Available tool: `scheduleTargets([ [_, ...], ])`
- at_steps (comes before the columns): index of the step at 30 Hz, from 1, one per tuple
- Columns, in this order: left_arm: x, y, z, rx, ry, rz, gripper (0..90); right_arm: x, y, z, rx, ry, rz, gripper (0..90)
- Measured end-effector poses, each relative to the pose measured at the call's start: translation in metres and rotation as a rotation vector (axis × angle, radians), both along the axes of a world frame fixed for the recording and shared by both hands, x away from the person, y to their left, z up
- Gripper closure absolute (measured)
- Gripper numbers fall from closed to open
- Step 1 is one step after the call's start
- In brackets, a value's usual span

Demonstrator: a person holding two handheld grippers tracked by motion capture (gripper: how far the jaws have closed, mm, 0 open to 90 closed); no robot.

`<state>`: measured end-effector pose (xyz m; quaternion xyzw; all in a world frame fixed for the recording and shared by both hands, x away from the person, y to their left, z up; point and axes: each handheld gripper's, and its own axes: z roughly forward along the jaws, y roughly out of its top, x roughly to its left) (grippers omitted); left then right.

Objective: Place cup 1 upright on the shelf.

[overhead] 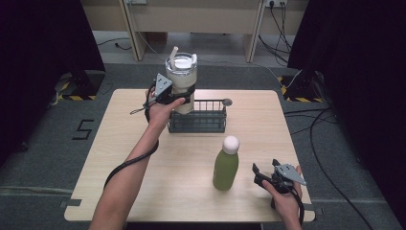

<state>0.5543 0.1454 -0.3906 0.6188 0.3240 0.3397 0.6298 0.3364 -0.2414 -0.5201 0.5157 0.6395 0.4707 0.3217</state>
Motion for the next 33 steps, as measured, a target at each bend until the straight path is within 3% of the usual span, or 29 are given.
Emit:
scheduleTargets([
  [33, 0.005, -0.005, -0.024, 0.015, 0.024, 0.018, 8.6, 0.0, 0.0, 0.0, 0.0, 0.0, 0.003, 17.1],
])
